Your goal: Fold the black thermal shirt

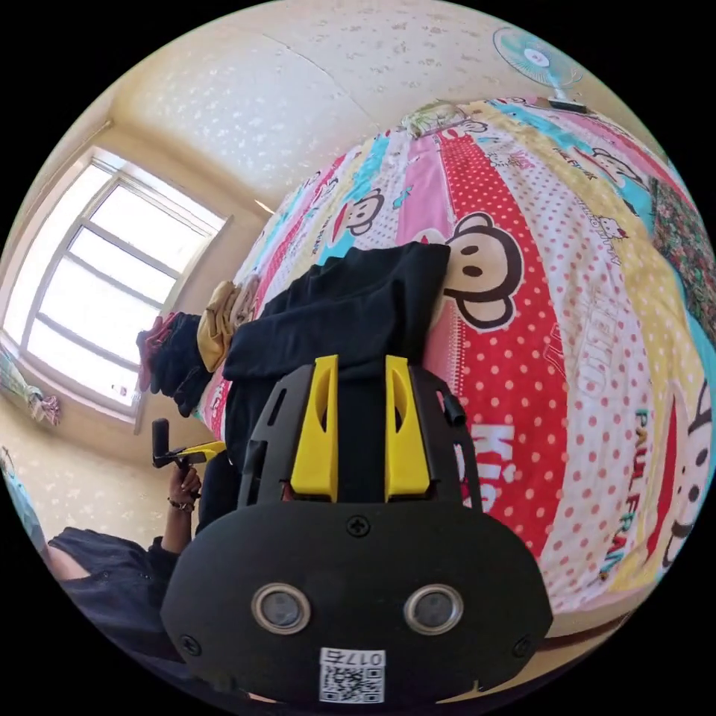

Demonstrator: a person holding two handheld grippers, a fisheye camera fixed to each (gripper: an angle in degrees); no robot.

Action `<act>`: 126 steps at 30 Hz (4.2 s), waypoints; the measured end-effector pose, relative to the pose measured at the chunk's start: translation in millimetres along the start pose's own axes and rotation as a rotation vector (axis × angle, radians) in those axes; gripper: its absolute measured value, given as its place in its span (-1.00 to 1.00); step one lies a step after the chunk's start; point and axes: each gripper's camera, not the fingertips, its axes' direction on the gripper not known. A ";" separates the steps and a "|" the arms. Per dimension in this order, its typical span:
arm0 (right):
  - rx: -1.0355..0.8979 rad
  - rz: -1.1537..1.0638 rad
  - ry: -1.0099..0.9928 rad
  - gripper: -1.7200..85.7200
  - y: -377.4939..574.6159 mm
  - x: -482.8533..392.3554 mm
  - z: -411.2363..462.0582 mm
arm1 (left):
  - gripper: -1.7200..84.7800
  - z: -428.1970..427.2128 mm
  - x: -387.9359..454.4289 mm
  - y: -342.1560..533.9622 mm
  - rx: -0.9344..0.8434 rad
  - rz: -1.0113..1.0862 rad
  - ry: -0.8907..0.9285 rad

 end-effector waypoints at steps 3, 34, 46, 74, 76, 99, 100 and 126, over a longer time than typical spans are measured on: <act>0.051 0.077 0.138 -0.58 55.8 12.9 -27.0 | -0.65 15.3 16.3 4.9 -0.021 0.030 -0.146; -0.032 0.069 -0.099 -0.75 30.8 110.1 -34.0 | -0.78 -60.4 -32.3 -58.5 0.289 0.049 -0.045; -0.007 0.193 -0.342 -0.85 160.9 175.2 -8.6 | -0.88 13.6 -74.0 26.4 0.083 -0.037 0.017; 0.069 -0.074 -0.431 -0.91 191.7 73.3 -163.0 | -0.88 -181.8 -37.3 94.6 0.174 0.206 0.285; 0.095 -0.082 -0.428 -0.91 149.8 82.1 -145.9 | -0.88 -180.8 -40.2 52.6 0.219 0.205 0.255; -0.125 0.096 -0.318 -0.74 48.4 137.9 48.5 | -0.63 -38.4 -95.3 -73.1 0.092 -0.051 0.009; -0.129 0.092 -0.310 -0.75 48.3 134.2 47.5 | -0.67 -36.6 -93.6 -73.1 0.086 -0.042 0.069; -0.083 0.018 0.012 -0.67 -82.4 38.4 26.8 | -0.63 -70.1 -52.7 -210.0 0.180 -0.028 -0.061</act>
